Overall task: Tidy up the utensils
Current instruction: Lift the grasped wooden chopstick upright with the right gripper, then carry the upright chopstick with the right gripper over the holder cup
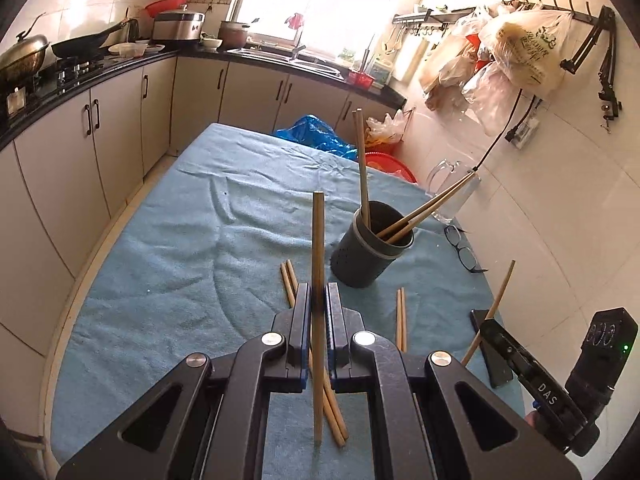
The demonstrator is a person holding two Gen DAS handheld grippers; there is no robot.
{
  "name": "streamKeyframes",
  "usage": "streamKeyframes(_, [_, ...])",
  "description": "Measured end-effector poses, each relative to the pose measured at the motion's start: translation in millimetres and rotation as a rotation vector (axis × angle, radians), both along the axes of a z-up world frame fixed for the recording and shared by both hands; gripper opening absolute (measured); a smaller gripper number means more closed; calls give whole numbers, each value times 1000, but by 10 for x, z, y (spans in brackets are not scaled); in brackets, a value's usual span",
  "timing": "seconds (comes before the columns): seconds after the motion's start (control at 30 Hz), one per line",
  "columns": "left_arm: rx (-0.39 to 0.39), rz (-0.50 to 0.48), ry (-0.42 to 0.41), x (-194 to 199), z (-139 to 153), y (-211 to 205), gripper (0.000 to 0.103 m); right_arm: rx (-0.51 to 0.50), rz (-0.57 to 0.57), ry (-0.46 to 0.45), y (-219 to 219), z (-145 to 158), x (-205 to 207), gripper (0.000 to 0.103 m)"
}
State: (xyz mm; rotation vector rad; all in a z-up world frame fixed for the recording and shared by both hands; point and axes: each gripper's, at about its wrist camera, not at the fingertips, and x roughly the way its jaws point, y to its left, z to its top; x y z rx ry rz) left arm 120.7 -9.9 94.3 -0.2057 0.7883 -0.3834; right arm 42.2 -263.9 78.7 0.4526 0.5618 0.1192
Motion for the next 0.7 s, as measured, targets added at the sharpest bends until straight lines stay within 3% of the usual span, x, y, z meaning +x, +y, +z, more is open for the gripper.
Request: streamKeyframes(0.7, [-14, 1, -27, -90, 151, 13, 6, 31, -1, -47, -25, 108, -84, 7])
